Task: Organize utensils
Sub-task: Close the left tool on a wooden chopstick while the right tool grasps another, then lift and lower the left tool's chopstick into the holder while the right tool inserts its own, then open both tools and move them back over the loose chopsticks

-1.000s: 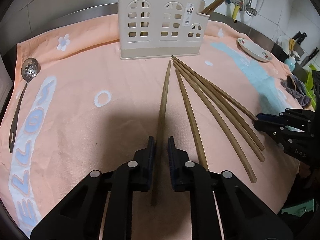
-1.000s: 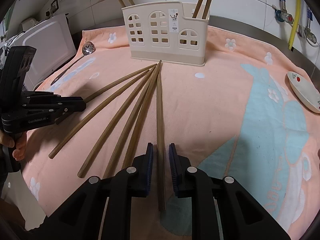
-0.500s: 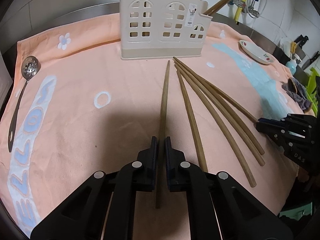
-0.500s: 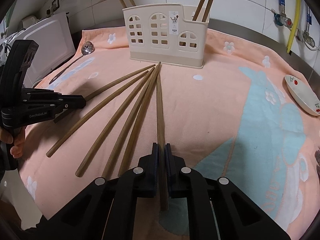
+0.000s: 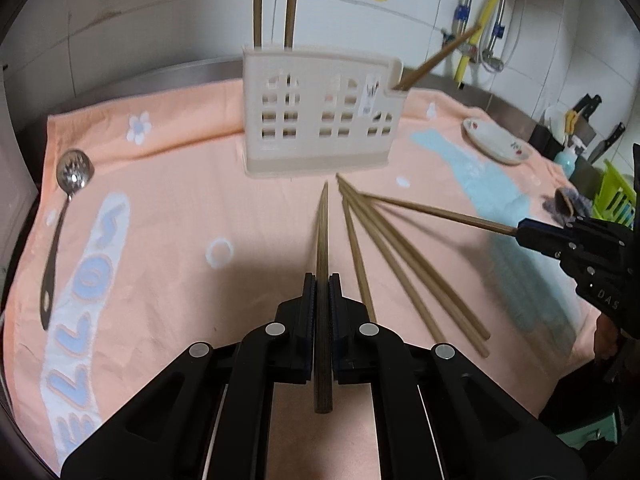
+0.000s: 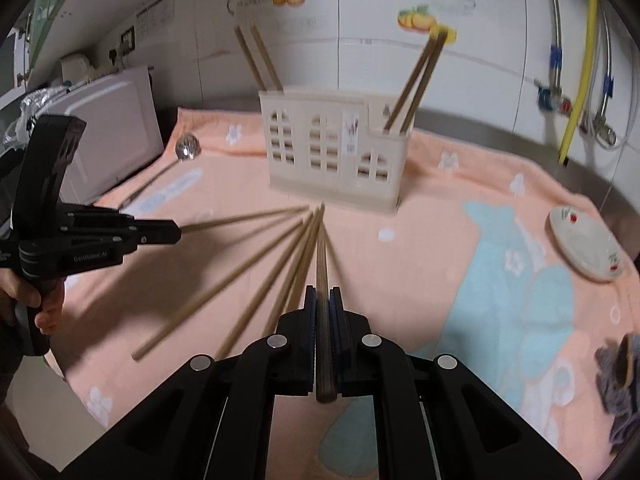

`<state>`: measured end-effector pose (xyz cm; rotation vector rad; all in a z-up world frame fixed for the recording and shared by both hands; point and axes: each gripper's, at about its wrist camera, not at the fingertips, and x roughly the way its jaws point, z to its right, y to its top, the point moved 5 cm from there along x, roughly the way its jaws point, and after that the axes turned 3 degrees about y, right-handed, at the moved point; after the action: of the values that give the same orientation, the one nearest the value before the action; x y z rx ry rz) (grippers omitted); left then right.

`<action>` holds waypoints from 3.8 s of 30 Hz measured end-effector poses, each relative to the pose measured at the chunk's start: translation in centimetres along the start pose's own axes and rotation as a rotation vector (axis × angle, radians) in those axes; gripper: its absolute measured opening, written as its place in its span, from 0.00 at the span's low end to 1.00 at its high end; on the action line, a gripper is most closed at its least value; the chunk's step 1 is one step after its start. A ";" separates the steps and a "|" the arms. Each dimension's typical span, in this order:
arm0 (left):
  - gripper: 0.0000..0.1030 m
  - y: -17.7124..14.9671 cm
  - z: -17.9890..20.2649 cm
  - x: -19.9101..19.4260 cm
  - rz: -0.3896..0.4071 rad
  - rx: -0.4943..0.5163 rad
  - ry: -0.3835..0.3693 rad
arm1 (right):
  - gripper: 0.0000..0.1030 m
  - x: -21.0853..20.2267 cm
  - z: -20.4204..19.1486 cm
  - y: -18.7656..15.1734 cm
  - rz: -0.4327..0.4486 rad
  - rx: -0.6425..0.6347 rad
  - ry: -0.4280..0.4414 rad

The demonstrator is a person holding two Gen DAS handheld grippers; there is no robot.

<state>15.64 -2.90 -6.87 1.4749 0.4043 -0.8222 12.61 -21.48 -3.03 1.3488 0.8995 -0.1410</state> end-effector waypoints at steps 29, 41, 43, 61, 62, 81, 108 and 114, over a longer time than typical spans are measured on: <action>0.05 12.3 1.6 -7.0 0.222 0.095 -0.045 | 0.06 -5.2 2.7 17.5 0.195 -0.068 0.051; 0.05 18.7 2.8 -10.4 0.345 0.187 0.082 | 0.06 -5.6 4.1 22.2 0.264 -0.067 0.008; 0.05 19.3 2.7 -9.4 0.327 0.196 0.114 | 0.06 -4.7 4.4 22.3 0.260 -0.065 -0.005; 0.06 21.1 0.5 -3.2 0.217 0.147 0.136 | 0.06 3.5 6.4 19.8 0.121 -0.020 -0.038; 0.06 21.1 0.5 -3.2 0.218 0.146 0.136 | 0.06 3.6 6.5 19.8 0.117 -0.018 -0.039; 0.19 20.0 1.0 -6.2 0.288 0.134 0.126 | 0.22 0.1 5.2 17.9 0.180 -0.022 -0.019; 0.35 3.4 -0.3 -2.9 0.087 0.004 0.052 | 0.22 4.4 -1.5 -0.9 -0.106 0.045 0.098; 0.35 0.5 -0.1 -1.8 0.037 -0.015 0.044 | 0.20 5.4 -1.5 -3.0 -0.150 0.077 0.097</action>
<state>14.82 -2.38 -5.25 1.4848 0.4137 -0.7570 13.75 -18.84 -8.67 1.3680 1.0863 -0.2293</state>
